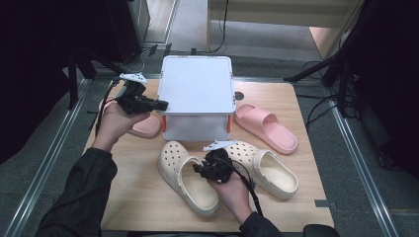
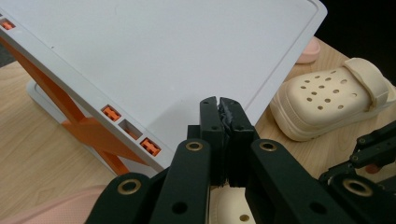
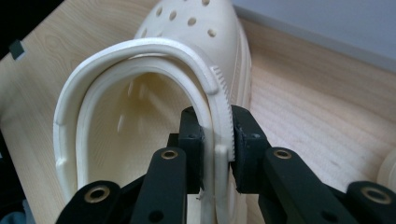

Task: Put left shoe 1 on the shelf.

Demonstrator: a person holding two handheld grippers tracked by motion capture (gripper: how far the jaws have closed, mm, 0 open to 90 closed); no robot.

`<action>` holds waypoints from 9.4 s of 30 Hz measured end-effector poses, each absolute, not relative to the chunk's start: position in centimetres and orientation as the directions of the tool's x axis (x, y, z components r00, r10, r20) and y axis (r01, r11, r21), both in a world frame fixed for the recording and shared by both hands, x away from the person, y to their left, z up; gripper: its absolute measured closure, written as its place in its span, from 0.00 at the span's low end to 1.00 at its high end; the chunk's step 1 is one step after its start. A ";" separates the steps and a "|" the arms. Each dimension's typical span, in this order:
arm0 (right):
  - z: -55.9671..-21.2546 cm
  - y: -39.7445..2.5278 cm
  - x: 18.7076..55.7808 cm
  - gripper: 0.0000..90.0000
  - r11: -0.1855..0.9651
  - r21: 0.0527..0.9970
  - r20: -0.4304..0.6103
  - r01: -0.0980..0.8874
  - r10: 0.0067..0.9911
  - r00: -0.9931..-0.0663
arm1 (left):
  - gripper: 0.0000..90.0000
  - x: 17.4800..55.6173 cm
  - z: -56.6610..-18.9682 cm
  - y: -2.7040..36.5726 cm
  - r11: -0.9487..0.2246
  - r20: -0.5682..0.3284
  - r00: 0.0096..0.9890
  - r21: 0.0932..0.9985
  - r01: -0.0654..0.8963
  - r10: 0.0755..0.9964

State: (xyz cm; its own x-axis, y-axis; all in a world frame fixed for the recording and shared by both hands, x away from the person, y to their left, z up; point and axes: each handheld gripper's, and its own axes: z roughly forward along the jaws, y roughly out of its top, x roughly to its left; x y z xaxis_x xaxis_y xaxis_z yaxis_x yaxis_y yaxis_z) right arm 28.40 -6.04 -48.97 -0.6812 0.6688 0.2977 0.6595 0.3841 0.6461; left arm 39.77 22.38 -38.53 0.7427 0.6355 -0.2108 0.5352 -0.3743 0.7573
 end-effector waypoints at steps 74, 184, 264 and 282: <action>-49.1 -10.1 25.8 1.00 0.399 0.718 0.229 0.571 0.639 -0.734 | 0.98 39.6 -38.5 22.4 -0.368 -0.208 0.733 0.757 0.540 0.647; -47.2 -6.0 31.3 0.79 0.437 0.763 0.193 0.476 0.549 -0.813 | 0.73 39.1 -37.9 21.5 -0.348 -0.250 0.702 0.728 0.590 0.667; -47.5 -23.9 27.1 0.63 0.339 0.746 0.247 0.573 0.659 -0.710 | 0.63 31.9 -45.1 19.1 -0.404 -0.273 0.742 0.698 0.590 0.612; -46.9 -21.8 28.6 0.86 0.329 0.719 0.306 0.612 0.641 -0.704 | 0.62 31.4 -44.9 19.5 -0.376 -0.285 0.716 0.697 0.611 0.637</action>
State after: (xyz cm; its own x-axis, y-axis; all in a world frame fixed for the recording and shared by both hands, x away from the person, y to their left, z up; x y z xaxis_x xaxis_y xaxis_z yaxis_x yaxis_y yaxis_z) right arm 28.55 -21.76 -46.93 -0.7039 0.6410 0.3060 0.6120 0.3286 0.7193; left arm 31.41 19.54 -44.90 0.7163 0.6371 -0.2846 0.6111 -0.3758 0.6967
